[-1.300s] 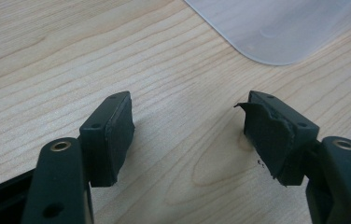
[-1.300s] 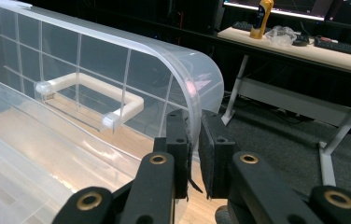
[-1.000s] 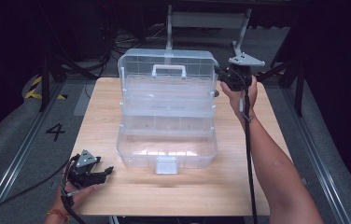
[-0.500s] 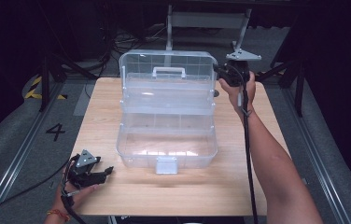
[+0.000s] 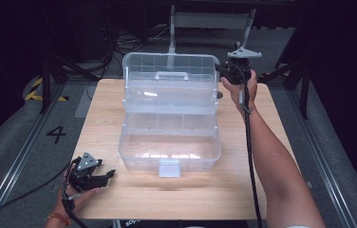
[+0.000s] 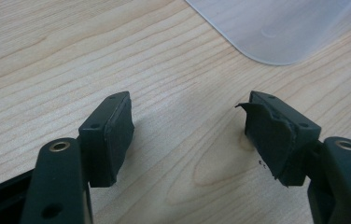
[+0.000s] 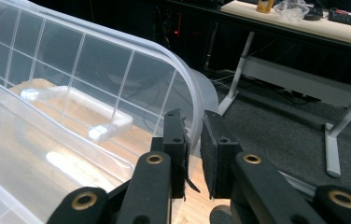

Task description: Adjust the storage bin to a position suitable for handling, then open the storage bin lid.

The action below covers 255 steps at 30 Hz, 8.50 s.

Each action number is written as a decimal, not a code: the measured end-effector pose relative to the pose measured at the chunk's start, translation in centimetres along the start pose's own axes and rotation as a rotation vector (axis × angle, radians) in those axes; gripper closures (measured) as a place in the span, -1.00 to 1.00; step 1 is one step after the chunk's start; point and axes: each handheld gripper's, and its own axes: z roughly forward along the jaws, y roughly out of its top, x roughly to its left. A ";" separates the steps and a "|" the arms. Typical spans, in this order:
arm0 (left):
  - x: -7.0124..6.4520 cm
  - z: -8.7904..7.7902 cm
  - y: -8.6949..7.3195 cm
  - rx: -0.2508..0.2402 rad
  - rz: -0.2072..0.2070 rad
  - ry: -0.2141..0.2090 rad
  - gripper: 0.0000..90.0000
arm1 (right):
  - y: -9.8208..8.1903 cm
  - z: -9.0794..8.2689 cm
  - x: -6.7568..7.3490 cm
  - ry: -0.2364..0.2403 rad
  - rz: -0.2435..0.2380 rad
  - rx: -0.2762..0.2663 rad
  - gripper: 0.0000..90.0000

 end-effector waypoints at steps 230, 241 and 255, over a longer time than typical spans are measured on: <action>0.0 -0.2 -0.1 0.014 0.001 0.000 -0.36 | -27.6 -19.0 -0.6 0.222 -0.054 0.336 -0.35; -0.1 -0.1 -0.1 0.012 0.002 -0.003 -0.40 | -27.8 -18.7 -0.8 0.230 -0.016 0.332 -0.50; 0.0 0.1 0.0 0.009 0.010 -0.015 -0.45 | -27.8 -18.6 -0.9 0.236 -0.018 0.333 -0.51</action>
